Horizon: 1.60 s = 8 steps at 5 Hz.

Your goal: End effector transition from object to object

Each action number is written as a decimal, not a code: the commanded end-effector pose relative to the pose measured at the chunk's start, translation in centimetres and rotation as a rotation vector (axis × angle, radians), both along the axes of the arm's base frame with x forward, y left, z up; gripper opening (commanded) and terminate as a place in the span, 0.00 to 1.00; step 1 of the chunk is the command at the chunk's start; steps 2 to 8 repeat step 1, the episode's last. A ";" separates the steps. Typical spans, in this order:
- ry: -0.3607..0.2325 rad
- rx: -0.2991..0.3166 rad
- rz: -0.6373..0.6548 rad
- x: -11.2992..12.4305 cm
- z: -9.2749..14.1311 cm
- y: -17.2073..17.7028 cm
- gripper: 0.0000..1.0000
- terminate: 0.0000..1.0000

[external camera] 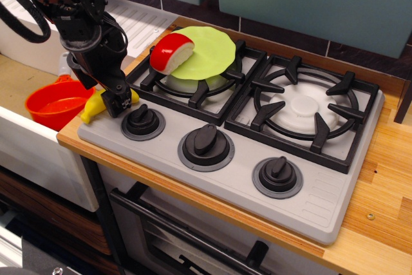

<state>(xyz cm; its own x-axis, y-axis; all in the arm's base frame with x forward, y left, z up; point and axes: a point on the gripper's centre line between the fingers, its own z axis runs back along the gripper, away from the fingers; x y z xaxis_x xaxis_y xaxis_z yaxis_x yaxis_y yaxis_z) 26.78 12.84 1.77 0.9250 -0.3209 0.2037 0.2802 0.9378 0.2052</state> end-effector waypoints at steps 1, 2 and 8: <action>0.076 0.000 -0.017 0.2 -1.0 -0.3 1.00 1.00; 0.076 0.000 -0.017 0.2 -1.0 -0.3 1.00 1.00; 0.076 0.000 -0.017 0.2 -1.0 -0.3 1.00 1.00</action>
